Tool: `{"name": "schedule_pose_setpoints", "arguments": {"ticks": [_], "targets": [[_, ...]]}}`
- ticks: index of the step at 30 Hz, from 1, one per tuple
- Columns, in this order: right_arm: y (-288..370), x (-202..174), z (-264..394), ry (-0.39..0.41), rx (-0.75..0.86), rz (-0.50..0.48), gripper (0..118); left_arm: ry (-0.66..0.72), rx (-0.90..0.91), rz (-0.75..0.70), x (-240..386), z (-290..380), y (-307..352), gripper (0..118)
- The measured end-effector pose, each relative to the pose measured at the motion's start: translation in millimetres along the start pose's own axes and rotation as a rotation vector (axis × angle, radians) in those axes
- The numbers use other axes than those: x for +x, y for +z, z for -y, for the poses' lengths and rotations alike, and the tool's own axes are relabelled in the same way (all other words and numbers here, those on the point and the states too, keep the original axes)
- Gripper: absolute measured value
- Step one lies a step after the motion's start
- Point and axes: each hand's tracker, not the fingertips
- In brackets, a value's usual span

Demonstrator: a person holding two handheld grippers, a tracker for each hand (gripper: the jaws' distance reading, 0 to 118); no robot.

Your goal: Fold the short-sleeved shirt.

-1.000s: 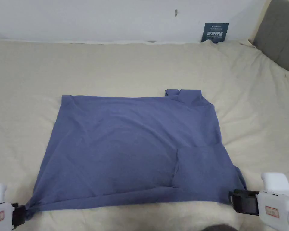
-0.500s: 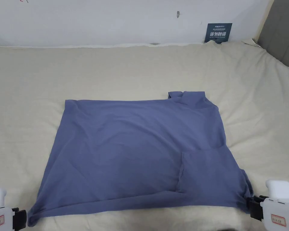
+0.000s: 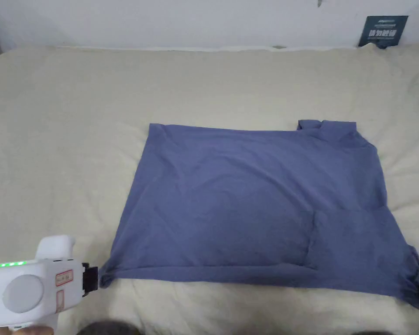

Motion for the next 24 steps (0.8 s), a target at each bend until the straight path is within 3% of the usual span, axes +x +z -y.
{"name": "schedule_pose_setpoints", "arguments": {"ticks": [9, 10, 11, 12, 19, 20, 21, 23, 24], "targets": [[10, -12, -4, -0.003, 0.003, -0.003, 5, -0.013, 0.006, -0.006, -5, -5, 6, 0], [9, -10, -4, -0.002, 0.001, -0.003, 5, -0.028, -0.006, 0.001, -5, -5, 3, 14], [9, -10, -4, 0.000, 0.001, -0.003, 5, -0.036, -0.020, 0.024, -5, -2, -1, 77], [9, -12, -3, 0.000, 0.001, -0.001, 5, -0.035, -0.016, 0.023, -4, 1, -4, 118], [8, -9, -3, -0.011, -0.012, -0.006, 5, -0.026, -0.033, 0.017, -4, 25, -53, 113], [8, -10, -4, -0.011, -0.012, -0.005, 5, -0.025, -0.032, 0.000, -9, 12, -52, 107], [9, -10, -4, -0.013, -0.013, -0.005, 5, -0.018, -0.024, -0.001, -15, 3, -52, 90], [10, -9, -4, -0.014, -0.011, -0.008, 5, 0.019, 0.016, 0.029, -26, 2, -53, 1], [11, -9, -5, -0.013, -0.010, -0.011, 5, 0.023, 0.053, 0.021, -16, 2, -46, 1]]}}
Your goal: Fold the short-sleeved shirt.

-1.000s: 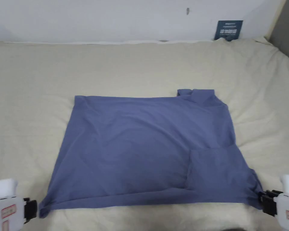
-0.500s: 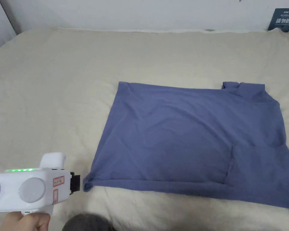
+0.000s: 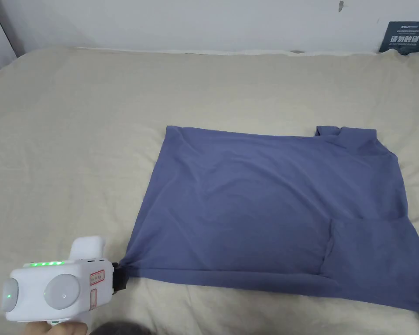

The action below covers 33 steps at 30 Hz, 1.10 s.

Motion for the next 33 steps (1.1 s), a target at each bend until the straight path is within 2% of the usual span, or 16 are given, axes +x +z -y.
{"name": "schedule_pose_setpoints", "arguments": {"ticks": [1, 4, 7, 8, 11, 12, 15, 24, 33], "targets": [[1, 0, 0, 0.001, 0.001, 0.002, 5, -0.008, -0.053, 0.004, 2, -3, -3, 1], [2, 1, -2, 0.003, 0.005, -0.001, 5, -0.058, -0.052, -0.009, 2, -3, -4, 1], [6, 2, -6, -0.002, 0.014, -0.005, 5, -0.031, -0.044, 0.010, -4, -7, -2, 1], [8, 2, -7, -0.002, 0.022, -0.003, 5, -0.072, 0.015, -0.048, 28, -6, 30, 1], [11, 1, -15, 0.008, 0.040, 0.000, 5, -0.086, 0.028, -0.045, 62, -2, 49, 1], [12, 1, -19, 0.012, 0.044, -0.001, 5, -0.047, -0.017, 0.015, 47, -21, 49, 1], [13, 0, -34, 0.027, 0.066, 0.002, 5, -0.069, 0.010, 0.011, 56, -40, 56, 1], [-1, -8, -100, 0.085, 0.112, 0.018, 5, -0.059, 0.040, 0.039, 53, -116, 28, 1], [-55, -14, -177, 0.077, 0.113, 0.049, 1, -0.051, 0.022, 0.039, 63, -186, -28, 1]]}}
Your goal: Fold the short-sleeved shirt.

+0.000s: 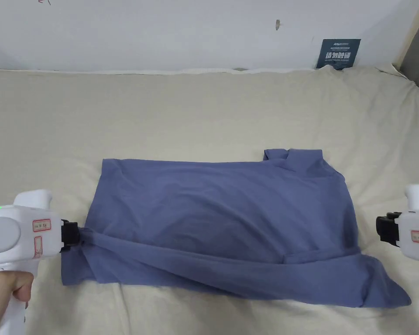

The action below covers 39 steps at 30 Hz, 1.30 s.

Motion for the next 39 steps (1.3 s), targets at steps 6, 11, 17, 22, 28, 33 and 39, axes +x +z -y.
{"name": "schedule_pose_setpoints", "arguments": {"ticks": [6, 11, 17, 22, 28, 33, 39], "targets": [[-13, 2, 18, -0.067, -0.046, -0.066, 4, -0.018, -0.033, -0.002, 5, 4, -17, 1], [-28, 5, 38, -0.064, -0.177, -0.088, 115, -0.019, -0.047, -0.011, 0, 16, -13, 1], [-39, 11, 57, -0.063, -0.236, -0.043, 23, -0.026, -0.058, -0.021, 0, 25, -8, 1], [-13, 12, 54, -0.055, -0.155, -0.058, 3, -0.025, -0.057, -0.015, 1, 31, 2, 1], [19, 6, 51, -0.059, -0.069, -0.071, 3, -0.013, -0.031, -0.022, -3, 39, 20, 1], [38, -4, 39, -0.044, -0.029, -0.078, 3, 0.000, 0.001, -0.019, -4, 33, 32, 1], [38, -4, 22, -0.055, -0.012, -0.087, 3, -0.007, 0.023, -0.023, -2, 22, 36, 1]]}}
